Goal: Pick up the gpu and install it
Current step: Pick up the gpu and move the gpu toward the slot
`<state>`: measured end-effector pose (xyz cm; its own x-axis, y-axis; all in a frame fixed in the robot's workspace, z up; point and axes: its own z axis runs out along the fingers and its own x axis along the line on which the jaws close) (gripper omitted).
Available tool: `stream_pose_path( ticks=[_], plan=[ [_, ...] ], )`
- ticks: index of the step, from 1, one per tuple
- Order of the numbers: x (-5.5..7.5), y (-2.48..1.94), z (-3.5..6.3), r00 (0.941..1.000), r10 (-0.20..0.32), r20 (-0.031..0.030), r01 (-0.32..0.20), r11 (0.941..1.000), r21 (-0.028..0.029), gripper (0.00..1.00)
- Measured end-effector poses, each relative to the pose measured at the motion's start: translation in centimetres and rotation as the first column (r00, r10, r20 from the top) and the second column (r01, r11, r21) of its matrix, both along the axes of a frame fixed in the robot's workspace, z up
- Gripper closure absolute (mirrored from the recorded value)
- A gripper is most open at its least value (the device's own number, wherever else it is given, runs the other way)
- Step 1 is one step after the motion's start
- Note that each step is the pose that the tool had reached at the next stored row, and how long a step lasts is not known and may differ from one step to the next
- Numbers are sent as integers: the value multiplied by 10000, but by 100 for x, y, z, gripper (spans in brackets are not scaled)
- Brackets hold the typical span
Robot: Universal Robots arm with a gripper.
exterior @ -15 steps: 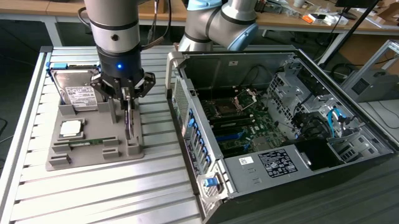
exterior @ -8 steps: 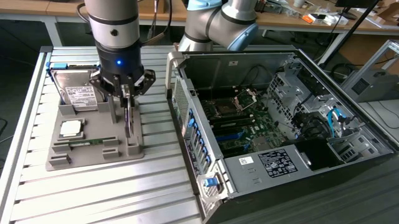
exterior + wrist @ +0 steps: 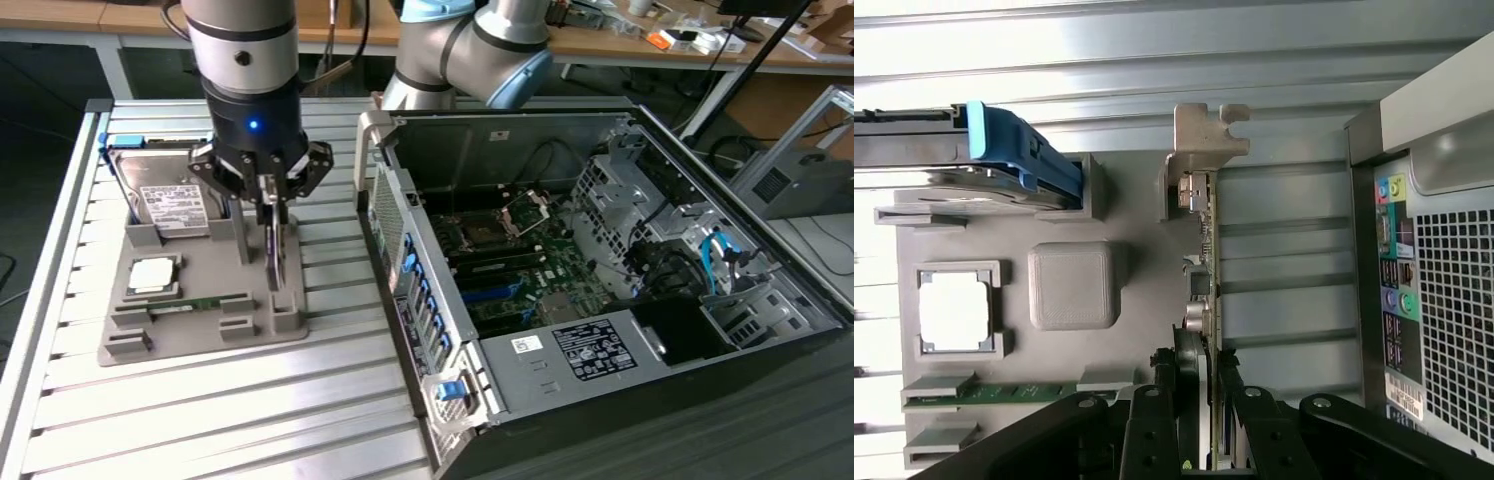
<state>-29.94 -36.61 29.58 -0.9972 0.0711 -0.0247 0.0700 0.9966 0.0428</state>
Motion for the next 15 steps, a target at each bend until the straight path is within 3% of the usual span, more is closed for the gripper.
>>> stream_pose_path(
  ticks=[15],
  plan=[
    [0, 0, 147, 10000, 0, 0, 0, 10000, 0, 73]
  ],
)
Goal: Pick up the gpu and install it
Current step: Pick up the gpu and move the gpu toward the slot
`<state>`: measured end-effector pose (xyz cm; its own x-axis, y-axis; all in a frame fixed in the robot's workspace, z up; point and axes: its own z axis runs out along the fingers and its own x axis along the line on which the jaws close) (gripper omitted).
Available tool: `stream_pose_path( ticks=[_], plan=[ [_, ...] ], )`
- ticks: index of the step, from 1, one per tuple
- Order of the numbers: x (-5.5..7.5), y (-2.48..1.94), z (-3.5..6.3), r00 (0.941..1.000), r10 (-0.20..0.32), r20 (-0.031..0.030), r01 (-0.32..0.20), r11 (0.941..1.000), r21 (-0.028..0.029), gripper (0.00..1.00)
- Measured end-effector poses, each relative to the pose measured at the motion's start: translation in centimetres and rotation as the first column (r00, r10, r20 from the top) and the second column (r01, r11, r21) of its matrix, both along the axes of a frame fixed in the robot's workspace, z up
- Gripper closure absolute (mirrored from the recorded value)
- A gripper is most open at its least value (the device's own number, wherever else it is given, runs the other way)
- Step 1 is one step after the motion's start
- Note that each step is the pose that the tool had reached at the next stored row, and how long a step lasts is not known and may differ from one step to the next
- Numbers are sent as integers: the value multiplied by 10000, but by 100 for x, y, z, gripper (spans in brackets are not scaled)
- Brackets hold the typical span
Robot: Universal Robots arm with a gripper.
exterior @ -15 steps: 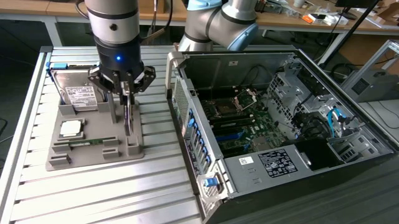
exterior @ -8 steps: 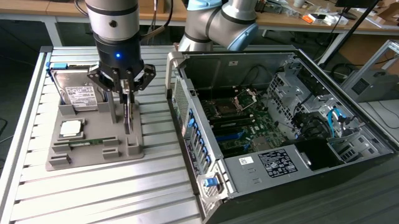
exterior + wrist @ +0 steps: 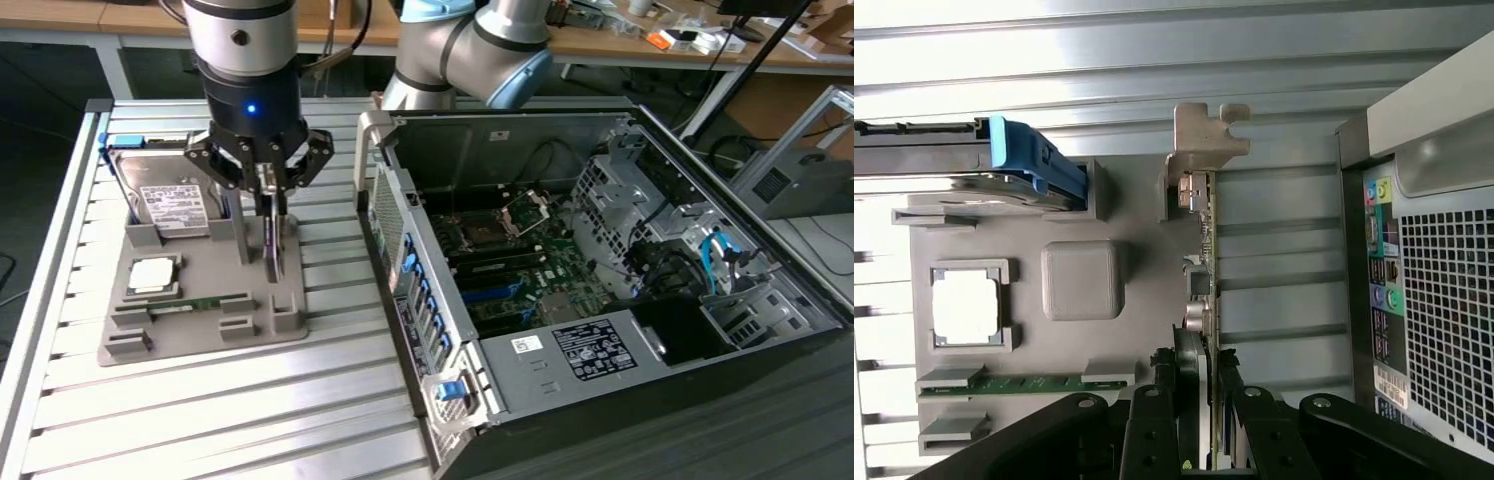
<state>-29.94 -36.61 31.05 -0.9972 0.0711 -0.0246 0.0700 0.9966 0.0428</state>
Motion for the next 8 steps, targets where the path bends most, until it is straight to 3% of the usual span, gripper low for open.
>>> stream_pose_path(
  ticks=[8],
  plan=[
    [0, 0, 89, 10000, 0, 0, 0, 10000, 0, 73]
  ],
)
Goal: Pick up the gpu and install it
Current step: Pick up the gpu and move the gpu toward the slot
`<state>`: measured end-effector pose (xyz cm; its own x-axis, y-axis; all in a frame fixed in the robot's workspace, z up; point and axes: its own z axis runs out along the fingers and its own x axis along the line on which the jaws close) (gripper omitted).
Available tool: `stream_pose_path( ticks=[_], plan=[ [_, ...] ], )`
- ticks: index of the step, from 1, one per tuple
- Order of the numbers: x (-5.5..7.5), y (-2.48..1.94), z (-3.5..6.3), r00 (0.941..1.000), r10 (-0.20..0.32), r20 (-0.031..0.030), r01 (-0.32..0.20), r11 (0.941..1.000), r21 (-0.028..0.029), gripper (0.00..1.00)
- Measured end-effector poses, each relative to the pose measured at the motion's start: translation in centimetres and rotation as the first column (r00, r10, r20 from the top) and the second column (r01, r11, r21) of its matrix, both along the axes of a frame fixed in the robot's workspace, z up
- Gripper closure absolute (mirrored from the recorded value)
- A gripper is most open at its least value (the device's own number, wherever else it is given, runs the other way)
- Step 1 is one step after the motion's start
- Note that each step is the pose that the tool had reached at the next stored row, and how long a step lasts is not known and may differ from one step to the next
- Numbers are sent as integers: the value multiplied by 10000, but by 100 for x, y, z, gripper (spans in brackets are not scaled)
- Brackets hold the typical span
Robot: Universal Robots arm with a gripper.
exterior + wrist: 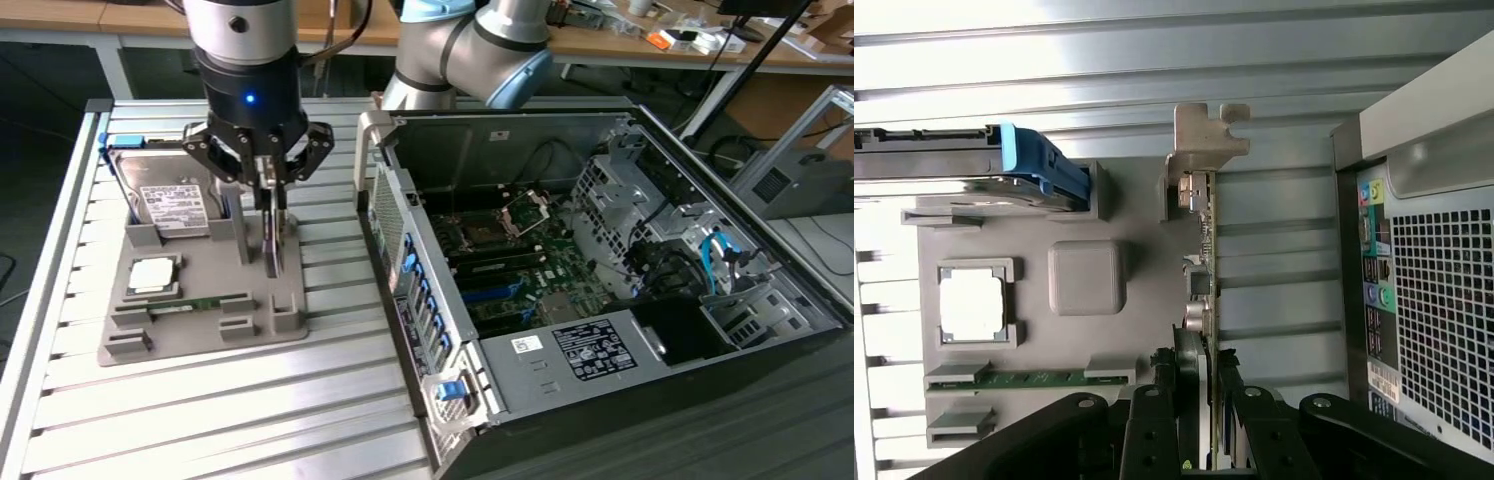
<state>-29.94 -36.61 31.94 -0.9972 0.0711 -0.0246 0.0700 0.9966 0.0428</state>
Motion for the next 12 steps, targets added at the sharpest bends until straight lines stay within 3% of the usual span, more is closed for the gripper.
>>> stream_pose_path(
  ticks=[12],
  plan=[
    [0, 0, 144, 10000, 0, 0, 0, 10000, 1, 73]
  ],
)
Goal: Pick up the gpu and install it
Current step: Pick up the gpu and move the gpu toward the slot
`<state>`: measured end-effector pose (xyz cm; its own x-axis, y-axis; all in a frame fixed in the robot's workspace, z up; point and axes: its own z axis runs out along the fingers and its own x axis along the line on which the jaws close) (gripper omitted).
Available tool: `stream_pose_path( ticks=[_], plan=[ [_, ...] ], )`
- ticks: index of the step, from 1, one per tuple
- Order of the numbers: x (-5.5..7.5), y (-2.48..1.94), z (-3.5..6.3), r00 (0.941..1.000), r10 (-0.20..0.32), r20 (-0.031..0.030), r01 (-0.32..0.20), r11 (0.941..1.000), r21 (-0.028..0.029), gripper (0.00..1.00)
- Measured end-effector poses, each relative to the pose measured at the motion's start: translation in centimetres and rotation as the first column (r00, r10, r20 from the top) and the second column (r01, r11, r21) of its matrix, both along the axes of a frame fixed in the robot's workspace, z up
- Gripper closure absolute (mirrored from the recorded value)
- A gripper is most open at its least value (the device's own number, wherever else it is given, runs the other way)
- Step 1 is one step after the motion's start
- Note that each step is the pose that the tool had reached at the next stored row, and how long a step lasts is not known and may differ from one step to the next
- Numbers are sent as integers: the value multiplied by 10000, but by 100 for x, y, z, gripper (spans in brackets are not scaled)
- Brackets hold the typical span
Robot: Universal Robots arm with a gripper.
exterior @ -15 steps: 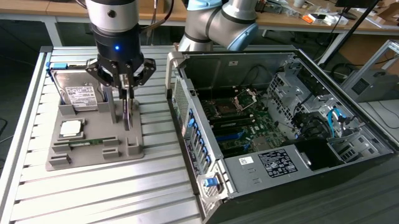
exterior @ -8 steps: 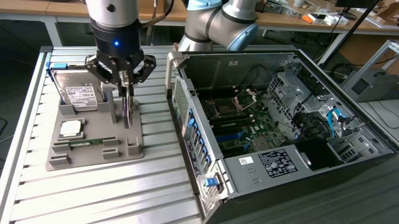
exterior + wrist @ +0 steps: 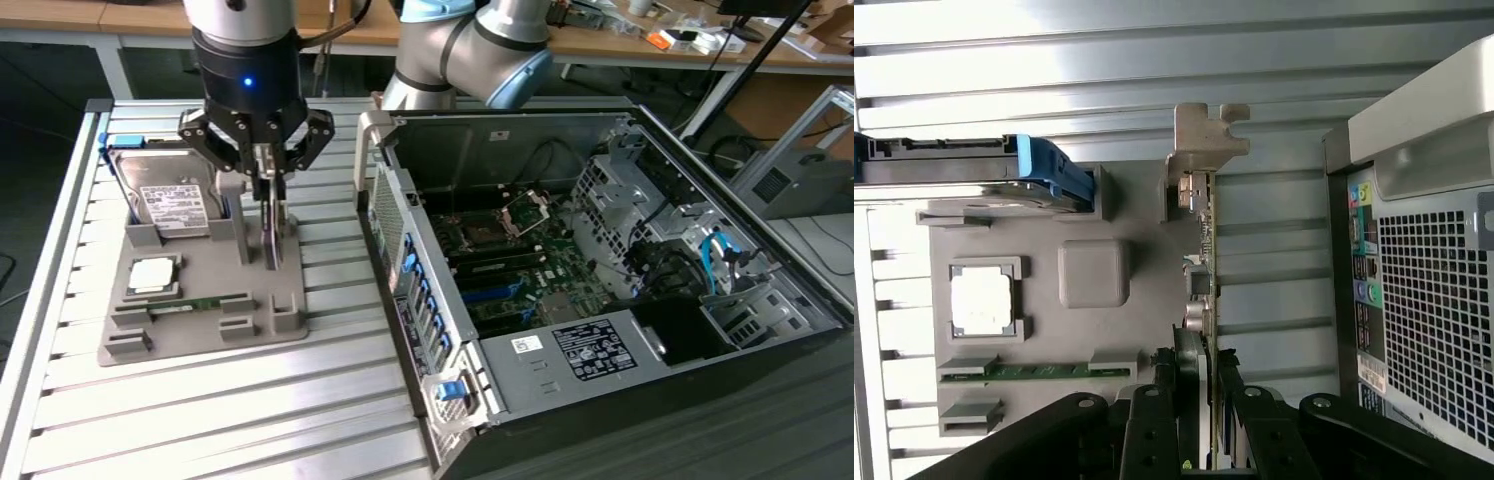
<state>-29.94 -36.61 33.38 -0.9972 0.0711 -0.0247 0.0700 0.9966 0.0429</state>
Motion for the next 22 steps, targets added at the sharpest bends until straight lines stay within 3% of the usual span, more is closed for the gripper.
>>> stream_pose_path(
  ticks=[22],
  plan=[
    [0, 0, 280, 10000, 0, 1, 0, 10000, 0, 73]
  ],
)
